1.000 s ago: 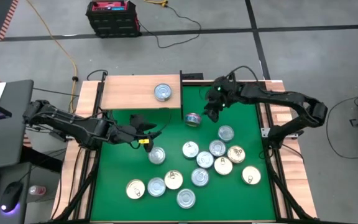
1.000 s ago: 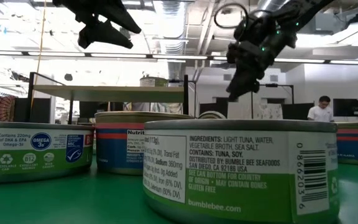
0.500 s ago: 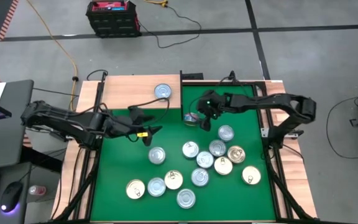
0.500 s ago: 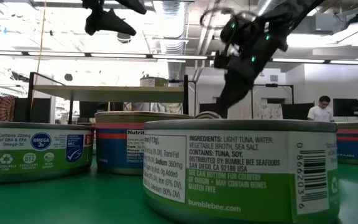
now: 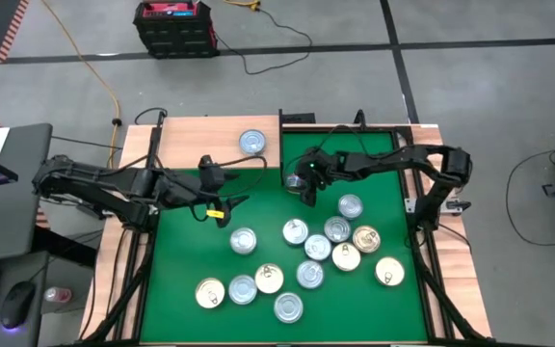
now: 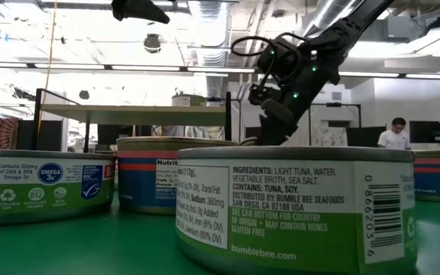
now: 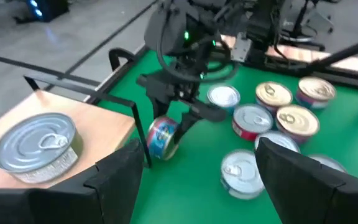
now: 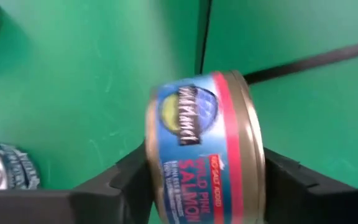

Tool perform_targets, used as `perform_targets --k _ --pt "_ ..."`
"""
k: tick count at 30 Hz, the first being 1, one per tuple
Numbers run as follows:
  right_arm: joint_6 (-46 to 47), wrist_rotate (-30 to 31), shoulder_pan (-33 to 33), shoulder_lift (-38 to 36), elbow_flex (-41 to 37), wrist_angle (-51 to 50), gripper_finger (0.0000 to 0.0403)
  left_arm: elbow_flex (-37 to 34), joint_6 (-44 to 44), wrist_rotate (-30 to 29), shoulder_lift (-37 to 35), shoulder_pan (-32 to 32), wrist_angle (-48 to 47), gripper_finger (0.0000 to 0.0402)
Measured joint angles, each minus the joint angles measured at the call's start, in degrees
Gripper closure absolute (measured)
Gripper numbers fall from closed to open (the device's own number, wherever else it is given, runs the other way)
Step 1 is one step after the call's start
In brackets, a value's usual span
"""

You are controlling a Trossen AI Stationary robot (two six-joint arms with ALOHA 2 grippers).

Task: Stack canned seafood by type on shelf
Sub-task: Put the blue and pink tuna can on the shelf

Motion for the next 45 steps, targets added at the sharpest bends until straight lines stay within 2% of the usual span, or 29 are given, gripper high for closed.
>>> perform_targets --k 4,9,15,18,21,24,29,36,39,45 --pt "-2.04 -0.02 0.74 -2.45 0.0 -0.45 0.0192 0.19 0.28 1.05 0.0 0.0 -1.76 0.0104" --pt "-2.36 -0.17 0.87 -4.8 0.0 -3.29 0.0193 0.2 0.77 1.31 0.02 0.06 -2.05 0.0104" --pt "-4.44 -0.3 4.57 -15.21 -0.09 -14.4 0.0193 0.22 -3.6 11.03 1.01 3.2 -1.62 0.0104" --pt "-5.55 -1.01 7.6 -20.47 -0.09 -12.98 0.0193 0.22 -1.12 12.0 2.98 4.0 -1.18 0.0104" --pt "-3.85 -0.32 9.75 -23.34 -0.09 -6.41 0.0184 0.22 -0.34 14.42 5.26 6.34 2.93 0.0104" --pt "-0.01 -0.19 11.05 -23.6 0.4 -1.12 0.0183 0.99 -0.32 17.17 7.85 9.18 7.0 0.0104" --pt "1.59 -0.08 13.42 -22.42 4.01 -1.24 0.0189 6.98 4.85 21.81 12.32 11.83 6.93 0.0102" --pt "1.56 -0.15 14.75 -21.5 7.77 -3.27 0.0186 14.51 10.8 24.42 18.16 13.0 2.64 0.0083" --pt "1.85 -0.17 15.05 -21.64 8.7 -2.5 0.0186 16.15 12.94 27.76 19.82 12.96 1.1 0.0082" --pt "2.03 -1.22 15.81 -21.82 11.07 -2.72 0.0186 16.4 14.13 28.15 21.31 13.0 -0.33 0.0081"
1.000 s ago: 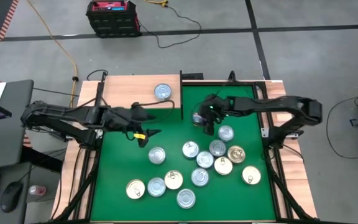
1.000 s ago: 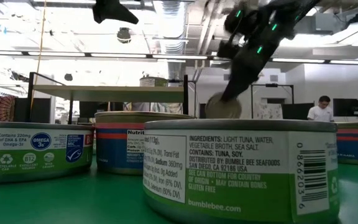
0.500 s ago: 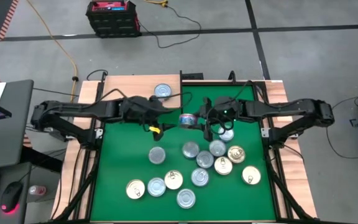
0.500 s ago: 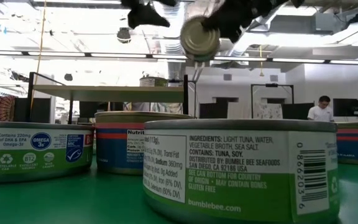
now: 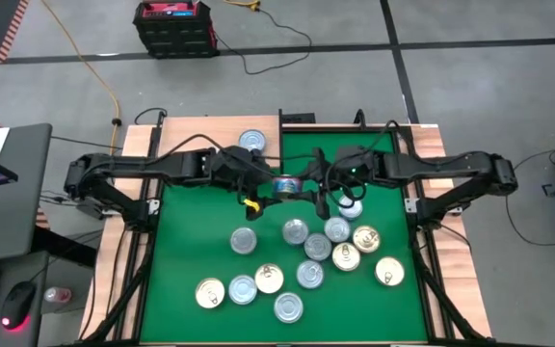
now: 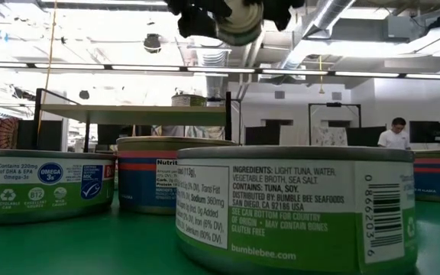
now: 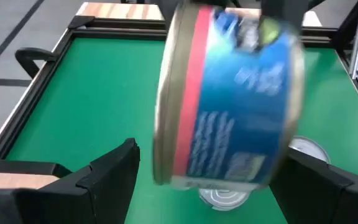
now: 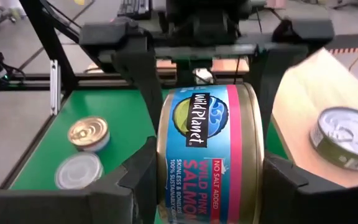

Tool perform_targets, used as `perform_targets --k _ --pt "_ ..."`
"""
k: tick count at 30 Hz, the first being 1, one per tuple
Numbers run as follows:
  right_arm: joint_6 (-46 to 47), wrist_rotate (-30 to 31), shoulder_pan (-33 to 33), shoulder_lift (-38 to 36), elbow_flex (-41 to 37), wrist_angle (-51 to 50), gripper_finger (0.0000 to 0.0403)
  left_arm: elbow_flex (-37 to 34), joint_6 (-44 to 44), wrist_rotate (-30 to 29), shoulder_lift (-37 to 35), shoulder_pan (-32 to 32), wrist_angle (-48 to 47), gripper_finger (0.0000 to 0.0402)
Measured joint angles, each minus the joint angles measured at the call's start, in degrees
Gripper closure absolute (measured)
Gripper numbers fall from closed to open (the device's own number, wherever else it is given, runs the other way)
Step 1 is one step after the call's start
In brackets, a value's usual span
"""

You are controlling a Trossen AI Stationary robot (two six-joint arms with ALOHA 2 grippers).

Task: Stack canned seafood by type on shelf
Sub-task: Put the blue and pink tuna can on the shelf

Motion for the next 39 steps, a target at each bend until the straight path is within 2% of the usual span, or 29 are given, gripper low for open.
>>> perform_targets --k 5,13,21,26,31,35,39 --pt "-0.27 -0.02 -0.04 0.13 1.09 0.03 0.0185 0.0 -0.07 1.27 0.04 -0.23 0.95 0.0105" --pt "0.41 -1.04 0.37 0.19 1.13 0.34 0.0178 0.0 0.28 1.0 0.02 -0.77 4.75 0.0222" --pt "5.17 -2.0 -0.91 0.05 1.2 0.77 0.0129 -0.04 -0.04 -0.85 0.01 -0.7 3.94 0.0224" --pt "5.9 -2.01 -1.56 -2.17 1.2 1.81 0.0097 -0.07 0.14 -3.98 -2.71 -0.79 -0.48 0.0224" --pt "4.53 3.56 -3.37 -5.79 1.26 -2.21 0.0086 -0.07 1.45 -12.38 -8.35 -0.56 -10.04 0.0224" --pt "4.2 8.85 -4.8 -7.7 1.24 -6.39 0.0089 -0.07 0.24 -24.12 -12.88 0.57 -22.24 0.0219" --pt "4.05 9.88 -5.86 -7.49 1.24 -6.57 0.0092 -0.75 -0.19 -37.48 -15.3 2.55 -31.71 0.022"
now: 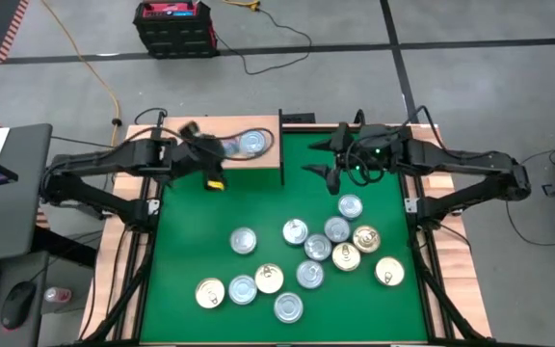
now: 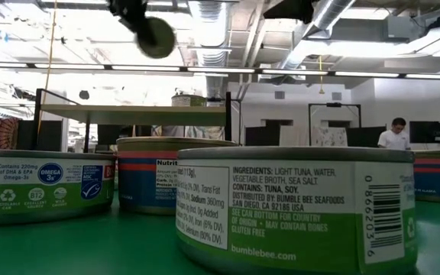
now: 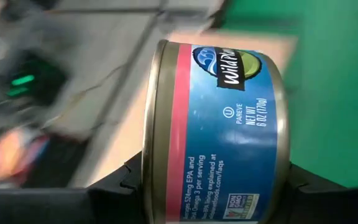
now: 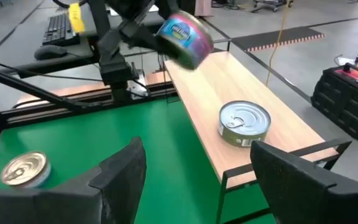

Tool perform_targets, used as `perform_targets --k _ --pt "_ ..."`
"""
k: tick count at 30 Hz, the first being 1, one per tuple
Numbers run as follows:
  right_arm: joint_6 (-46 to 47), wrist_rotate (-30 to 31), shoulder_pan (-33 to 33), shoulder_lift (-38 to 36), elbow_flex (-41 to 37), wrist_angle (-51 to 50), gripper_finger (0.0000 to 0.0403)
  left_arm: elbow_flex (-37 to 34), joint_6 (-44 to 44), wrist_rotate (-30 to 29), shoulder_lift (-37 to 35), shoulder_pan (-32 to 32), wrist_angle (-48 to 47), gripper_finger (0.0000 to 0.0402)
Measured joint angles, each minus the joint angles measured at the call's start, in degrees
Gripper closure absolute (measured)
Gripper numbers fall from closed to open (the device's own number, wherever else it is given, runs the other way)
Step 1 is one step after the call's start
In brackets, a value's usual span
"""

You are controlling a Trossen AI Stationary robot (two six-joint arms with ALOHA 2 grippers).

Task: Stack canned seafood by type on shelf
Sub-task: Put the blue and pink tuna can on the shelf

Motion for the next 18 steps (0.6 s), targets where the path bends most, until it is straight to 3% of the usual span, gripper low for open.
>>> perform_targets --k 5,12,18 --pt "0.02 0.02 -0.43 2.62 -0.04 2.25 0.0092 -4.09 3.38 -8.8 0.07 4.12 -3.31 0.0219" --pt "1.28 -0.09 -0.11 4.75 -0.07 3.5 0.0092 -9.6 12.66 -9.32 4.0 9.44 -3.3 0.0219" --pt "2.27 -0.2 -0.04 4.75 -0.07 3.47 0.0092 -9.61 12.04 -9.82 6.34 13.04 -3.92 0.0202"
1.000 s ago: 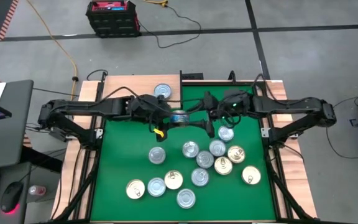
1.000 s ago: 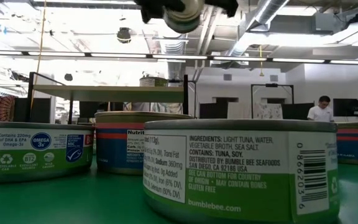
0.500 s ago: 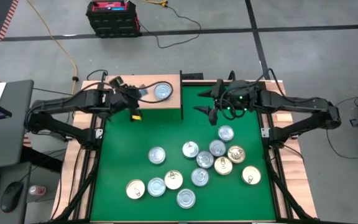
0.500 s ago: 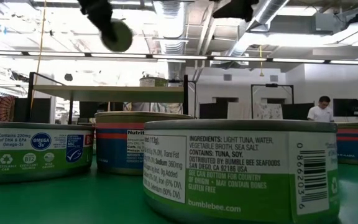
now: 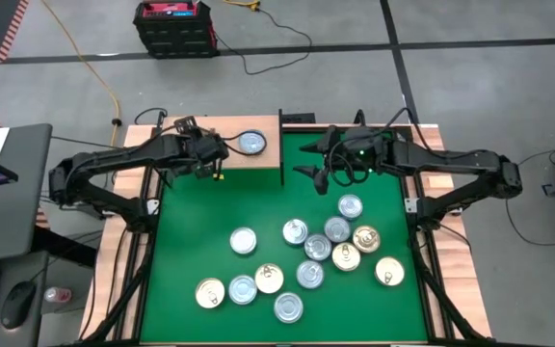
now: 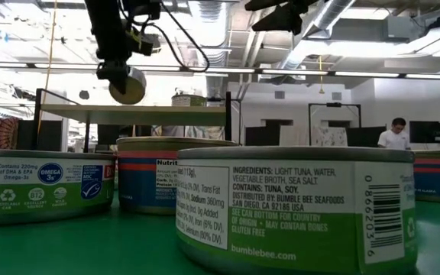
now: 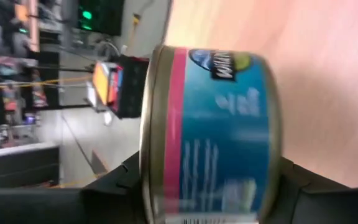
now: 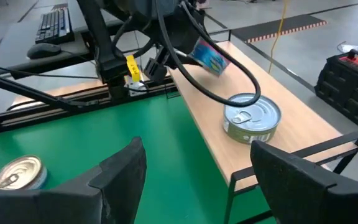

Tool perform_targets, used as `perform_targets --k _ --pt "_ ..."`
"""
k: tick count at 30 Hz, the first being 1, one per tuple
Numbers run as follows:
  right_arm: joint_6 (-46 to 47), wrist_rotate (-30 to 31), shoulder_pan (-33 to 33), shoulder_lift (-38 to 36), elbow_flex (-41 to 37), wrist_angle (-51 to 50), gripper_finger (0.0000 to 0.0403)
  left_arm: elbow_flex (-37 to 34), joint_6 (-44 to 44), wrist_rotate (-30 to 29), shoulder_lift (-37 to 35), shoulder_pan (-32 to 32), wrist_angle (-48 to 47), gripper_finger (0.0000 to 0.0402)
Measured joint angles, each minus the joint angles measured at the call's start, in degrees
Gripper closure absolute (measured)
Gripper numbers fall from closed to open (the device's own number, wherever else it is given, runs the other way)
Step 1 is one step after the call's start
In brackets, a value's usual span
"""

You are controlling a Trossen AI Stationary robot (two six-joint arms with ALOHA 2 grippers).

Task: Stack canned seafood by type on shelf
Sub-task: Put the blue and pink tuna can on the shelf

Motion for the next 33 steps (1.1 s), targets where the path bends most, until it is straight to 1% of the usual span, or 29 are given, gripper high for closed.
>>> perform_targets --k 2,6,9,13,15,16,19,24,29,33 --pt "0.66 -0.01 0.24 0.0 0.0 0.01 0.0092 0.0 -0.6 2.36 0.02 0.55 -1.22 0.0192" --pt "0.85 -0.02 0.72 0.0 0.0 -0.01 0.0092 0.0 -2.73 4.5 0.0 1.13 -3.68 0.0165" --pt "0.85 0.02 0.5 0.0 0.0 0.03 0.0092 0.0 -4.58 5.81 -0.02 1.24 -6.14 0.0137" --pt "0.81 0.21 0.43 0.0 0.0 -0.01 0.0092 0.0 -8.35 12.16 -0.15 1.18 -8.03 0.0098" --pt "0.79 0.22 0.45 0.0 0.0 0.01 0.0092 0.0 -10.24 13.83 -0.39 1.15 -8.21 0.0081" --pt "0.76 0.22 0.45 0.0 0.0 0.01 0.0092 0.02 -10.79 13.74 -0.39 1.15 -8.1 0.0074" --pt "0.76 0.2 0.08 0.0 -0.02 0.0 0.0092 0.02 -10.41 11.01 -0.44 1.18 -8.42 0.0063" --pt "0.81 0.2 -0.69 0.0 -0.02 0.01 0.0092 0.02 -11.66 10.92 -1.38 1.29 -7.46 0.006" --pt "1.84 0.17 -0.53 0.0 -0.02 0.1 0.0092 0.02 -12.92 11.0 -3.45 1.33 -0.23 0.006" --pt "1.86 0.15 -0.53 0.0 -0.04 0.43 0.0092 0.04 -6.3 9.08 -3.57 1.48 6.49 0.006"
